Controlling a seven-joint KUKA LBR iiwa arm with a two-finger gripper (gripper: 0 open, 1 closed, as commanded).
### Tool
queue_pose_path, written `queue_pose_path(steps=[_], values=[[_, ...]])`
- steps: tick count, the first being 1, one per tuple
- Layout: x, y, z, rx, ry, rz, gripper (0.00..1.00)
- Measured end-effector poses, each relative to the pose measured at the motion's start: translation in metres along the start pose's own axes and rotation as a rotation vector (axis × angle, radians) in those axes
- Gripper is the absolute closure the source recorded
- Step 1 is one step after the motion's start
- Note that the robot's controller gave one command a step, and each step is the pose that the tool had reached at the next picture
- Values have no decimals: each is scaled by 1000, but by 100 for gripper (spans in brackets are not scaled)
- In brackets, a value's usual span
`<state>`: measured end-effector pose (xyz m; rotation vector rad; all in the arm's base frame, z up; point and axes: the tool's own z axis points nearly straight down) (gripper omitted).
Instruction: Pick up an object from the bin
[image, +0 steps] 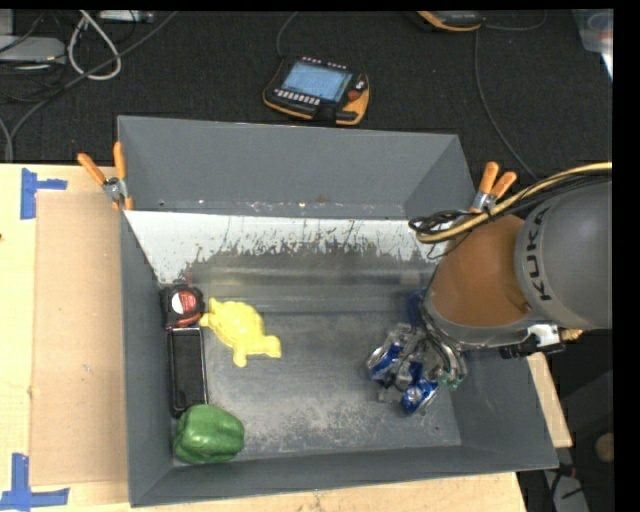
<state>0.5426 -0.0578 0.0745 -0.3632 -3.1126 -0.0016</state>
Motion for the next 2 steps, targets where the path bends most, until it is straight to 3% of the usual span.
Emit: queue_pose_path(steps=[1, 2], values=[[0, 0, 0, 0, 0, 0, 100], [-3, -6, 2, -4, -3, -329, 100]])
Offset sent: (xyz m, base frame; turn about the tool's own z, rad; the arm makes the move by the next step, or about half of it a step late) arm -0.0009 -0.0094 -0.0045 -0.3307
